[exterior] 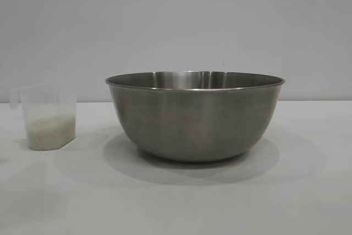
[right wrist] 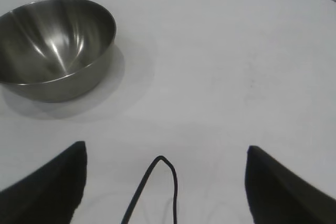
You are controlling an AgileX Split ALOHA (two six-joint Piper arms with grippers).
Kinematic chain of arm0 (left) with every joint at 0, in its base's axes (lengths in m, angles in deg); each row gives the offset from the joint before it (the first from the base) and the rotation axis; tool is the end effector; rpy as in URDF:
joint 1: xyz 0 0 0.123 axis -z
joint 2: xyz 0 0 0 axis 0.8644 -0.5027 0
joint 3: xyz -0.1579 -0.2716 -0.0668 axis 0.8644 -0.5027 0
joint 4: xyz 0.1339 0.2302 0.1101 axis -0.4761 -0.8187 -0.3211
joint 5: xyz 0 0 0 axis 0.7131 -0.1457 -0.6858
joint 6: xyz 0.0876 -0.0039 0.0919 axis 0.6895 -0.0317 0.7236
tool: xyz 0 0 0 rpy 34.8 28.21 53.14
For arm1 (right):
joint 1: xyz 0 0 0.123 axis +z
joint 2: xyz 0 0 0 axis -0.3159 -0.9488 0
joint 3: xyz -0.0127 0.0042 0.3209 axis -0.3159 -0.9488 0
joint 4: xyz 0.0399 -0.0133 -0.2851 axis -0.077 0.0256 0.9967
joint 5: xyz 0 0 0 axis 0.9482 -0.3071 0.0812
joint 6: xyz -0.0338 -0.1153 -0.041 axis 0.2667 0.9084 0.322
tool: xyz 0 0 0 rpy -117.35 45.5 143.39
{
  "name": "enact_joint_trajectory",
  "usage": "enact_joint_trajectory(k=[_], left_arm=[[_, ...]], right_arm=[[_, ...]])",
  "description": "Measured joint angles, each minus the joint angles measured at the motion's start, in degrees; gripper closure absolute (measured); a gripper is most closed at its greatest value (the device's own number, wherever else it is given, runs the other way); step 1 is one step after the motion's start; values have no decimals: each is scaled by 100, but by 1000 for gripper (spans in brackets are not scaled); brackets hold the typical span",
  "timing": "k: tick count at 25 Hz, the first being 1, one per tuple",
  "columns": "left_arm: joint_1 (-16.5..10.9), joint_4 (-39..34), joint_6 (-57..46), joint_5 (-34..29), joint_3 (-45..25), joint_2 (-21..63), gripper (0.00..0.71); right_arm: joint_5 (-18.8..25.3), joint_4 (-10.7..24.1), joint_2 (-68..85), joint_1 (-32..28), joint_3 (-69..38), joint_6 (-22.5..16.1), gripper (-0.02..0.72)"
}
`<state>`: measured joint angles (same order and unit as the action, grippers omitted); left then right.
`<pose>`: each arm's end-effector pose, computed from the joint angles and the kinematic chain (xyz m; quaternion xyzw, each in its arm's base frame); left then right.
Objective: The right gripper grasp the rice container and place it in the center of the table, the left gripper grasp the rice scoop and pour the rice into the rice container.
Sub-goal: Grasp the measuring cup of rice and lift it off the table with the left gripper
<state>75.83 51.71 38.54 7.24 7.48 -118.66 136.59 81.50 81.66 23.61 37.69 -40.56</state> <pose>0.2053 -0.0479 0.0838 0.0940 0.8498 -0.0387 0.5172 0.0145 0.0175 0.2673 -0.0867 0.8659 0.0686 0.4878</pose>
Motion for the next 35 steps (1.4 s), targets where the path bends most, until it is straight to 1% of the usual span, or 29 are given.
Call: enact_joint_trajectory(k=[1, 2, 4, 5, 6, 28, 35], left_arm=[[0, -24, 0, 0, 44, -99, 513], [0, -35, -3, 10, 98, -160, 501], [0, -35, -13, 13, 215, -255, 501], [0, -35, -13, 23, 267, -284, 541], [0, -35, -13, 23, 330, -310, 527], [0, -35, -13, 57, 1634, -1052, 527], [0, -35, -13, 57, 1951, -1359, 527]], right_arm=[[0, 0, 0, 0, 0, 0, 129], [0, 0, 0, 0, 0, 0, 129], [0, 0, 0, 0, 0, 0, 129], [0, 0, 0, 0, 0, 0, 129], [0, 0, 0, 0, 0, 0, 129], [0, 0, 0, 0, 0, 0, 129], [0, 108, 0, 0, 0, -11, 129]])
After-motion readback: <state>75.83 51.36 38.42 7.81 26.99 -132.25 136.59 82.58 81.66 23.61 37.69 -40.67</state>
